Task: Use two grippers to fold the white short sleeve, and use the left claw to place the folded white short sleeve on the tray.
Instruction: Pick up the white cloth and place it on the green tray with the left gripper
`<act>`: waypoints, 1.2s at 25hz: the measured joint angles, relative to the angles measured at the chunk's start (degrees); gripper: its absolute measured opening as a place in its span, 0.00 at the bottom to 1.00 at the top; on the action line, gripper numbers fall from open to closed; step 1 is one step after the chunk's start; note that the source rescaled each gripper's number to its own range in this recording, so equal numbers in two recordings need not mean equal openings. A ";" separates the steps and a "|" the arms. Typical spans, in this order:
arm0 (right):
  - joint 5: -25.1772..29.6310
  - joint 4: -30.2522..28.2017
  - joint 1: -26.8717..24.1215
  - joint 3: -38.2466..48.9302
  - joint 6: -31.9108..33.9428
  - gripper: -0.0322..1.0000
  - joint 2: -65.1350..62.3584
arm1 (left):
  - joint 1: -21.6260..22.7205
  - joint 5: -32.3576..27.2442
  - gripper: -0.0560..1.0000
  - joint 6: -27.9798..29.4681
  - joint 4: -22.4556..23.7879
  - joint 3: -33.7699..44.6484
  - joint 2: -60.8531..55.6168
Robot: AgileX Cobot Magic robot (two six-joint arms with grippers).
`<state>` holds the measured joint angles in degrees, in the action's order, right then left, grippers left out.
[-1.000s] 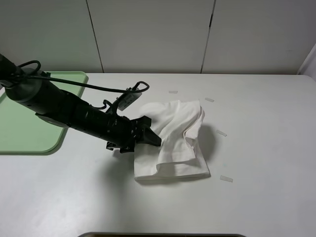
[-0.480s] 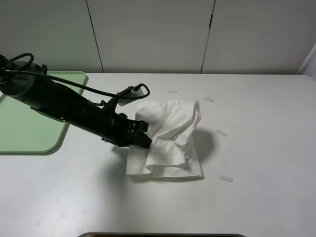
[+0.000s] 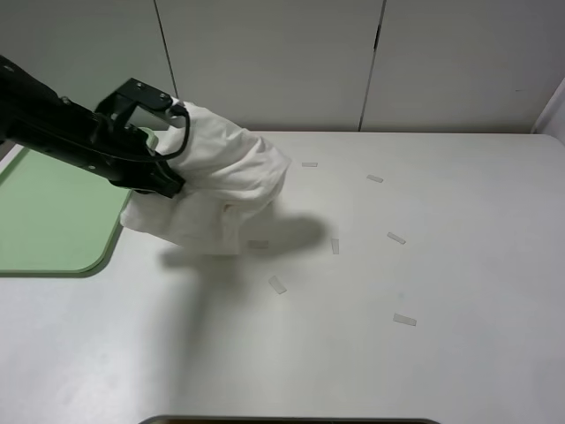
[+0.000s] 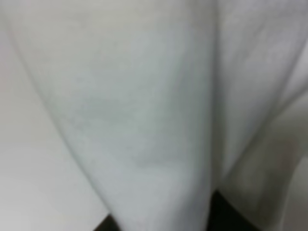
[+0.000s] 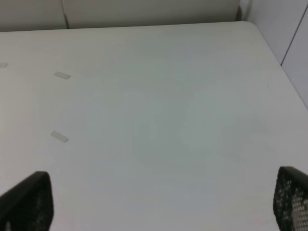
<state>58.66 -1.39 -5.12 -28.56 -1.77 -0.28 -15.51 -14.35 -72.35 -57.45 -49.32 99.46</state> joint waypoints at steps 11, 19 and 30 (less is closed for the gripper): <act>0.00 0.00 0.00 0.00 0.00 1.00 0.00 | 15.51 0.20 0.20 4.74 20.18 -0.05 -3.78; 0.00 0.00 0.00 0.00 0.00 1.00 0.00 | 29.97 -2.31 0.20 14.76 20.70 -0.05 -3.78; 0.00 0.00 0.00 0.00 0.00 1.00 0.00 | 38.59 -6.18 0.20 18.92 20.85 -0.23 -2.07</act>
<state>58.66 -1.39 -5.12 -28.56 -1.77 -0.28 23.08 -20.53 -53.42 -36.60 -49.56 97.39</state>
